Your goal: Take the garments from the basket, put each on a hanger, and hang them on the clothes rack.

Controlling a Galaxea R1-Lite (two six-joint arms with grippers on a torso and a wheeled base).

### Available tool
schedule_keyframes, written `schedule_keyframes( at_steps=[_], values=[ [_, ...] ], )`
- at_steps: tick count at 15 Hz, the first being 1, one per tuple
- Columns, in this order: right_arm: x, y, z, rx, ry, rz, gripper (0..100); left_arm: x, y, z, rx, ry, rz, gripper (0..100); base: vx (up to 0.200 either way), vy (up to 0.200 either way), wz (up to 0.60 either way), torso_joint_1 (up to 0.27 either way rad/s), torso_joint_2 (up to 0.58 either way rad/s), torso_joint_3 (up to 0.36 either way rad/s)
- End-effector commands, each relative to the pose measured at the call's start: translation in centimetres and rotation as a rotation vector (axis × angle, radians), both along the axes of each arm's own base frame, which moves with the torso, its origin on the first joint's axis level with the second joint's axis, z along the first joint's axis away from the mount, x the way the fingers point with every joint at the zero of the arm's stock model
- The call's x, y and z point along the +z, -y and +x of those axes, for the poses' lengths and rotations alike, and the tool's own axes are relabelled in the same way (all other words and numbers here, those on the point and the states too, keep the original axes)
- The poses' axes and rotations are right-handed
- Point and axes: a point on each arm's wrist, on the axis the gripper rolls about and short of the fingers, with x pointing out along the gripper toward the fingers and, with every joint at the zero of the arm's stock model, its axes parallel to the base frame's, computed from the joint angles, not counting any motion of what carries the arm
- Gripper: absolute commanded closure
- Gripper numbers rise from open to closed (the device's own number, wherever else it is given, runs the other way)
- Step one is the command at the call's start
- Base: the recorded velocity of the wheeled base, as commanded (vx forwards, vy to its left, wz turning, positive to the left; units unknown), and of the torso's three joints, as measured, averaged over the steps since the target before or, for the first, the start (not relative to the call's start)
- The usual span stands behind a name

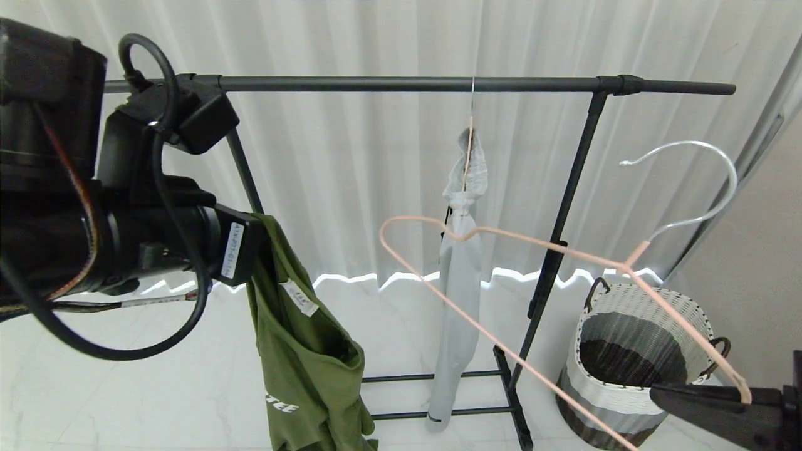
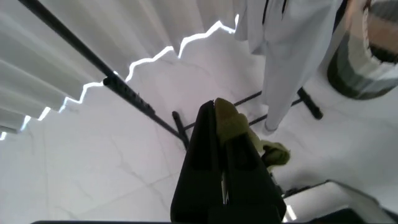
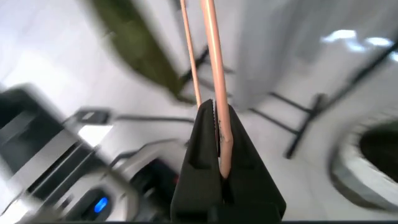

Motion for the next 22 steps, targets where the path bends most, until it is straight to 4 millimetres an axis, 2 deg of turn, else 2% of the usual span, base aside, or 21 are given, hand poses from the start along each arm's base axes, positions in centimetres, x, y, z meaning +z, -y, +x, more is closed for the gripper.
schedule_keyframes(
  at_steps=[1, 3, 7, 13, 17, 19, 22],
  values=[
    [-0.4, -0.5, -0.3, 0.064, -0.021, -0.013, 100, -0.5, 1.5, 1.9, -0.003, -0.03, 0.004, 100, 0.0, 0.0, 0.0, 0.0, 0.0, 0.0],
    [-0.5, -0.7, -0.3, 0.11, -0.036, -0.011, 100, -0.8, 2.1, 2.5, -0.005, -0.045, -0.002, 100, 0.0, 0.0, 0.0, 0.0, 0.0, 0.0],
    [-0.8, -2.1, 0.5, 0.112, -0.034, -0.008, 100, -0.3, 3.6, 1.7, -0.056, -0.038, -0.033, 100, 0.0, 0.0, 0.0, 0.0, 0.0, 0.0],
    [-1.3, -3.9, 1.8, 0.1, -0.03, -0.005, 100, -0.2, 3.9, 1.6, -0.068, -0.032, -0.043, 100, 0.0, 0.0, 0.0, 0.0, 0.0, 0.0],
    [-1.7, -4.4, 3.6, -0.009, -0.02, -0.018, 100, -0.1, 4.2, 2.0, -0.045, -0.003, -0.049, 100, 0.0, 0.0, 0.0, 0.0, 0.0, 0.0],
    [-1.8, -4.7, 4.1, -0.023, -0.019, -0.017, 100, -0.4, 4.7, 3.0, 0.012, 0.039, -0.04, 100, 0.0, 0.0, 0.0, 0.0, 0.0, 0.0],
    [-2.0, -4.7, 4.7, -0.065, -0.015, -0.027, 100, -0.5, 4.8, 3.2, 0.037, 0.048, -0.026, 100, 0.0, 0.0, 0.0, 0.0, 0.0, 0.0]
  ],
)
